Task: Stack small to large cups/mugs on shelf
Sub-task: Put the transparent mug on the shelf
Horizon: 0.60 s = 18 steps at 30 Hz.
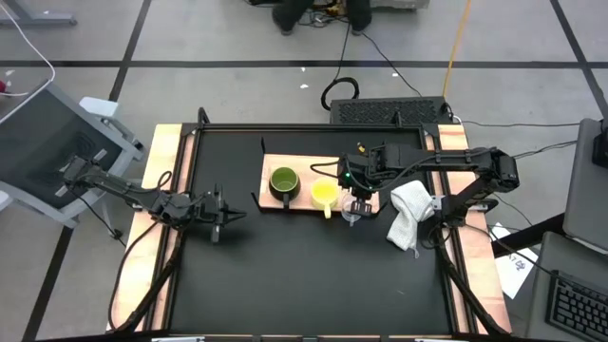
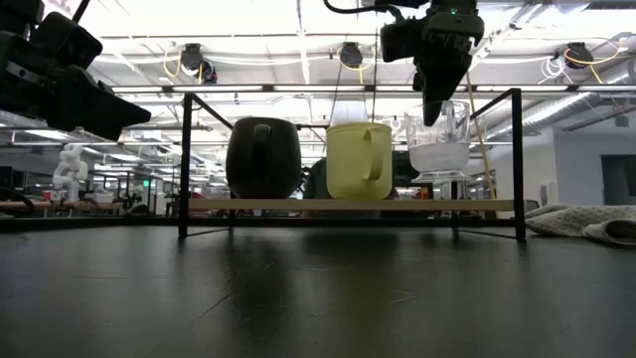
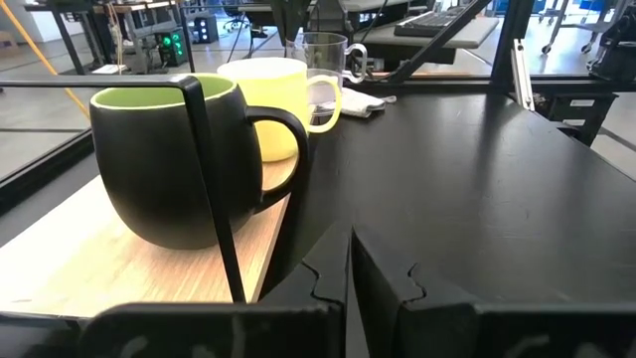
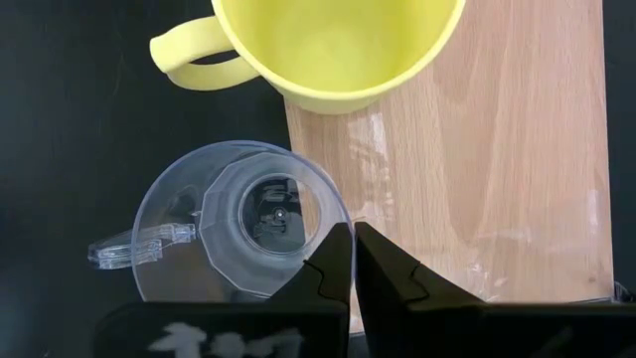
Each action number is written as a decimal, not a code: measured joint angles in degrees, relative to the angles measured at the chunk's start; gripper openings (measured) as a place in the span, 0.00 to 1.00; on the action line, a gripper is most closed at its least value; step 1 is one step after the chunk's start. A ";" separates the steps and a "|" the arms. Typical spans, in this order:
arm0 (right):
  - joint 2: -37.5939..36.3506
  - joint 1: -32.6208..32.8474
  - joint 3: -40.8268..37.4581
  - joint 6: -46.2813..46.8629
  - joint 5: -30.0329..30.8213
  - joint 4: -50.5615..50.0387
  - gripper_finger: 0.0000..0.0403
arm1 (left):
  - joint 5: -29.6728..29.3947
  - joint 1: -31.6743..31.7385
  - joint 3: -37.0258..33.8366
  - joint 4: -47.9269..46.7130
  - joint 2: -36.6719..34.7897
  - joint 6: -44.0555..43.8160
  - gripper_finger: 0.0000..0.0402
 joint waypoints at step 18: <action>-0.58 -2.85 -1.60 -2.49 0.00 1.30 0.00 | 0.00 0.01 0.00 0.23 0.00 -0.05 0.05</action>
